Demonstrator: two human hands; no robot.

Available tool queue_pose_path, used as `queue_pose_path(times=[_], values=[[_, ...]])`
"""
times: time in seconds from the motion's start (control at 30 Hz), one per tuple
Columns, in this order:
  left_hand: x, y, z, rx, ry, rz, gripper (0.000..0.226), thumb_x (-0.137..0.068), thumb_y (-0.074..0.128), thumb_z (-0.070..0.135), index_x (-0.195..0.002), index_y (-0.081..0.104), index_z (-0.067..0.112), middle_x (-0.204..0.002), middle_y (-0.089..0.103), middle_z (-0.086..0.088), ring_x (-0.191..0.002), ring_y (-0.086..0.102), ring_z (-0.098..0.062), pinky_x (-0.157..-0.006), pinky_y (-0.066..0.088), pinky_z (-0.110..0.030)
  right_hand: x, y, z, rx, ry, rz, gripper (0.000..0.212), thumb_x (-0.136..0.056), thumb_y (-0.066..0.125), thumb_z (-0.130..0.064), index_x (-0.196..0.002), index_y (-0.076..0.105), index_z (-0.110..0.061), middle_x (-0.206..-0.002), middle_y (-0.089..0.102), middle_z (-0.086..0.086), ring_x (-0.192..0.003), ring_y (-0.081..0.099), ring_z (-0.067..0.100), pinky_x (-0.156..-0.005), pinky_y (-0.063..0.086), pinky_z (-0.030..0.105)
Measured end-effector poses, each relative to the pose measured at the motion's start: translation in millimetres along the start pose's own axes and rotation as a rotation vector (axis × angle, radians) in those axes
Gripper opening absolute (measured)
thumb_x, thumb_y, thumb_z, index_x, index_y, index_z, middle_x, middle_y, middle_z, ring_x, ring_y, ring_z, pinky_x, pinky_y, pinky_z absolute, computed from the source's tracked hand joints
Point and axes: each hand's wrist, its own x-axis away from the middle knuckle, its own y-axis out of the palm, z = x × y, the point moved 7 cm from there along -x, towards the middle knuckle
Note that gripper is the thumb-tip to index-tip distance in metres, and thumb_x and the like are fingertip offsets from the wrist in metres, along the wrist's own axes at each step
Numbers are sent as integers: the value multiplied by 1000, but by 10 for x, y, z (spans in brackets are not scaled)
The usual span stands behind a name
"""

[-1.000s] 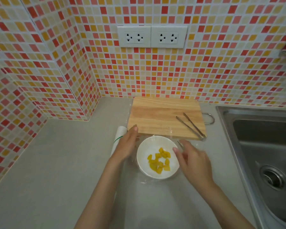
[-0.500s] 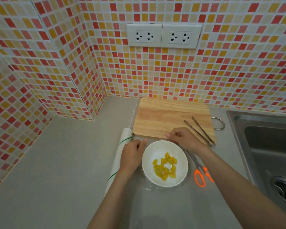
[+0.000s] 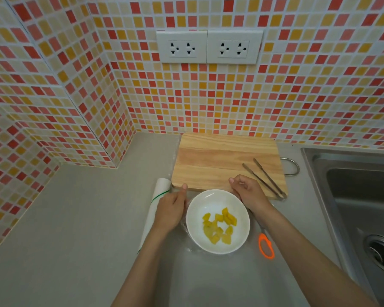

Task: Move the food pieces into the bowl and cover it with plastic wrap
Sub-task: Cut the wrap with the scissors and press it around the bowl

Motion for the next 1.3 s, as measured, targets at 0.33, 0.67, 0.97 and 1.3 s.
queue_pose_path(times=[0.33,0.67,0.97,1.3], values=[[83,310,-143,669,-399,-116,38,-93,54,31,-57,57,19,-54,61,3,-50,59,-12,-51,46,-23,-22,4,144,22,30,31,39,-95,51,-18,-57,44,-11,-49,44,1,-38,37,1,-44,34,16],[109,382,-241,649,-412,-143,32,-91,57,30,-62,51,18,-57,60,2,-51,58,-11,-54,44,-27,79,-41,331,-22,69,126,41,-95,50,-15,-56,38,-15,-48,36,-5,-42,32,1,-45,30,18],[142,390,-244,558,-307,-168,39,-88,58,41,-54,45,25,-59,48,-2,-55,45,-15,-54,39,-29,299,-74,322,-109,0,156,35,-95,49,-16,-61,43,-13,-54,39,-1,-49,35,6,-49,33,20],[127,336,-193,524,-279,-201,41,-90,57,33,-51,50,23,-54,52,1,-54,43,-16,-54,36,-28,340,-131,279,-164,15,182,35,-94,52,-16,-60,48,-13,-46,40,-1,-38,34,6,-39,32,16]])
